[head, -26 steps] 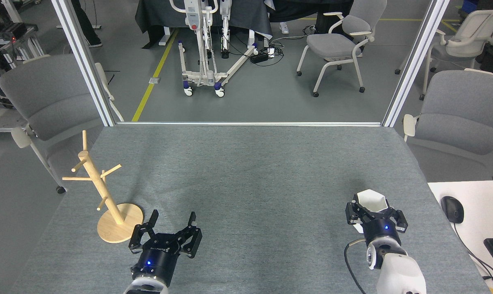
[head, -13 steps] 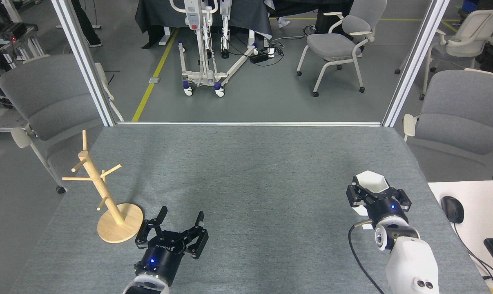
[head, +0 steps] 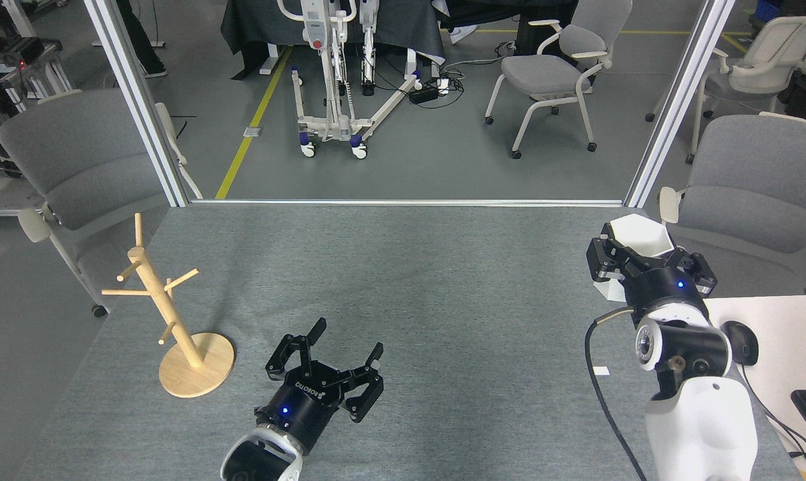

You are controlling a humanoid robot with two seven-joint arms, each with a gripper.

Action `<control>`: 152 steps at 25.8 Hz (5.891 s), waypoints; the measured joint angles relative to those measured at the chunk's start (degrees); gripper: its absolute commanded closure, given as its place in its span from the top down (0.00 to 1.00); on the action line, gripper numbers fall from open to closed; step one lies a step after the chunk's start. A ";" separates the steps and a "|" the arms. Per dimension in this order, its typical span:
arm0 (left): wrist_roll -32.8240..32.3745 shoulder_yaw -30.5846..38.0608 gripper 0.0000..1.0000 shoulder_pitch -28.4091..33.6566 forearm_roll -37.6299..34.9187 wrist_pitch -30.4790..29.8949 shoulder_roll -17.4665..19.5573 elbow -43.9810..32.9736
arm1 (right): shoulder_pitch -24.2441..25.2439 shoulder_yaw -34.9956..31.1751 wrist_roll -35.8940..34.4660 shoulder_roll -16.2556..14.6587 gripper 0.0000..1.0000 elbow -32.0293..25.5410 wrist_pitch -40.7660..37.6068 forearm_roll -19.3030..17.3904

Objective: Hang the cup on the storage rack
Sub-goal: 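Move both grippers toward each other, cup carried by the right gripper, then grasp the white cup with the left gripper from the right gripper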

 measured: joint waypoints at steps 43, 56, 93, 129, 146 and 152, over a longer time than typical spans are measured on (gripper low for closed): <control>-11.70 -18.08 0.99 -25.38 2.58 -8.06 -3.96 19.57 | -2.22 33.93 1.78 3.42 0.25 -3.19 36.91 5.04; -14.31 -20.11 0.99 -28.79 6.44 -7.54 -3.95 21.05 | -1.54 34.13 2.10 3.40 0.24 -3.11 36.81 5.02; -15.85 -25.06 0.94 -32.08 13.20 -2.83 -4.08 25.14 | 0.58 34.13 1.55 3.43 0.18 -2.99 36.37 4.98; -17.67 -25.53 0.00 -32.00 13.91 -0.99 -3.99 25.85 | 1.08 35.84 1.13 6.34 0.99 -1.91 34.90 4.93; -16.45 -25.67 0.00 -31.64 14.44 -0.92 -3.96 26.01 | 1.53 35.44 -9.40 6.70 0.99 -0.87 32.56 4.34; -17.12 -25.73 0.00 -31.38 14.44 -0.66 -3.89 26.17 | 1.65 34.17 -12.89 7.74 0.99 0.03 30.54 4.24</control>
